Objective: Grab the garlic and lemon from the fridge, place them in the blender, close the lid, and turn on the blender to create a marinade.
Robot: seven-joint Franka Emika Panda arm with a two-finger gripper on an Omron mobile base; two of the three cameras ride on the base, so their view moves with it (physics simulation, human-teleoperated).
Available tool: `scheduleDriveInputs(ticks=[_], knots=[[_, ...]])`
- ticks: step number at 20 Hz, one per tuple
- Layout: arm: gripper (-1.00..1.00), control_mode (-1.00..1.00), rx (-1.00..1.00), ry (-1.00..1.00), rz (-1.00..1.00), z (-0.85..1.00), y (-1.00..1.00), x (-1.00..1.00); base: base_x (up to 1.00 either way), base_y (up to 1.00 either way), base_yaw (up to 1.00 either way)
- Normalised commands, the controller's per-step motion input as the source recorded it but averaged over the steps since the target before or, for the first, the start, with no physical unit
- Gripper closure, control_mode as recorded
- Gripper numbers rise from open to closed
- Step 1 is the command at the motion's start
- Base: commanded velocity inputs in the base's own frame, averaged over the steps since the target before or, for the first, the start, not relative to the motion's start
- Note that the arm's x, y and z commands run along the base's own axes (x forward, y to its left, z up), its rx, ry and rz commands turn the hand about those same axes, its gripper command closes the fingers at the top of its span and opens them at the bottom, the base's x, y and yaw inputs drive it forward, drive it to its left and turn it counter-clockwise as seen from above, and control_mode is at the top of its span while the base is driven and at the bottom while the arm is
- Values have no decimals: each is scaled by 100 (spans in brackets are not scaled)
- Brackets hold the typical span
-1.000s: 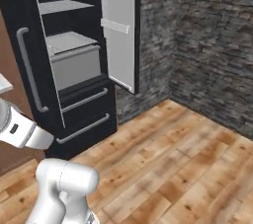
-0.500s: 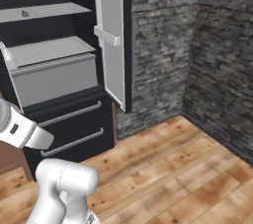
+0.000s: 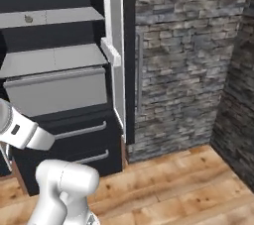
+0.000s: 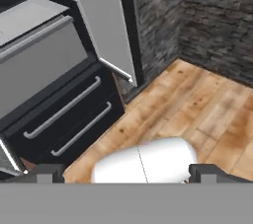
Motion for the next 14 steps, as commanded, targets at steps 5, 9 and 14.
scheduleDriveInputs(ticks=[5,9,14], knots=[[-100,100,0,0,0,0,0,0,100,2,45],[-100,100,0,0,0,0,0,0,100,1,49],[-100,100,0,0,0,0,0,0,60,-4,51]])
